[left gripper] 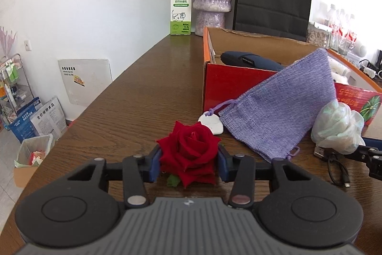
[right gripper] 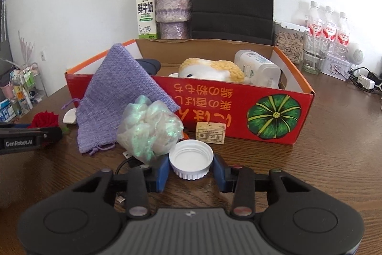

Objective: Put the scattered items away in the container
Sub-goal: 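Carry red rose and white cap into the box and open both tools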

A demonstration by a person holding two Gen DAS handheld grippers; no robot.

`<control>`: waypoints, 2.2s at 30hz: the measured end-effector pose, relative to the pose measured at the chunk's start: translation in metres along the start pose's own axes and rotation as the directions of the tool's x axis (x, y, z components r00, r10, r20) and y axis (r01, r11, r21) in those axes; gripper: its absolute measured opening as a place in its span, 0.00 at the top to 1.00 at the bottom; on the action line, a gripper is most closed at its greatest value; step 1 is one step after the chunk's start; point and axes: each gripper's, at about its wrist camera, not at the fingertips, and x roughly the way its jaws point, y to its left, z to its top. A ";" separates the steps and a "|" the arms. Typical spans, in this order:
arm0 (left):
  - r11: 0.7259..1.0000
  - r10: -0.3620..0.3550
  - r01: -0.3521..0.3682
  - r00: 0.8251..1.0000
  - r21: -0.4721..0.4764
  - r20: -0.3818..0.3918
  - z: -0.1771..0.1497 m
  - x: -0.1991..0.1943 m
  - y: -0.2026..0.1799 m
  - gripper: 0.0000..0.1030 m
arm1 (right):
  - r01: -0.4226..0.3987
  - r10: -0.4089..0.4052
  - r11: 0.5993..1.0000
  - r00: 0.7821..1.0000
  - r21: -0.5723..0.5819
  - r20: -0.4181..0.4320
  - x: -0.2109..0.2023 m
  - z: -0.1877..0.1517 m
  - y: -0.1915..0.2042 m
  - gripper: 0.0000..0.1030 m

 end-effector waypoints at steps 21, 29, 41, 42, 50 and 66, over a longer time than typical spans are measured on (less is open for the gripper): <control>0.996 -0.076 0.084 0.960 -0.015 0.269 0.063 -0.044 -0.027 0.56 | 0.020 -0.036 0.998 0.954 0.056 0.299 -0.060 0.051 -0.023 0.63; 0.993 -0.105 0.119 0.935 -0.022 0.340 0.117 -0.006 -0.072 0.56 | -0.017 -0.006 0.998 0.925 0.058 0.380 -0.028 0.116 -0.009 0.63; 0.999 -0.026 0.034 0.963 -0.027 0.268 0.126 0.085 -0.074 0.56 | -0.043 0.029 0.998 0.968 0.052 0.250 0.070 0.133 -0.006 0.63; 0.999 -0.028 0.037 0.964 -0.031 0.266 0.125 0.086 -0.072 0.56 | -0.042 0.028 0.998 0.969 0.054 0.244 0.073 0.132 -0.006 0.63; 1.000 -0.030 0.031 0.964 0.000 0.265 0.119 0.086 -0.077 0.56 | -0.014 0.007 1.000 0.971 0.026 0.241 0.077 0.125 -0.001 0.63; 0.998 0.054 -0.038 0.942 -0.053 0.332 0.124 0.056 -0.066 0.00 | 0.011 -0.036 0.995 0.969 0.102 0.243 0.059 0.138 -0.020 0.01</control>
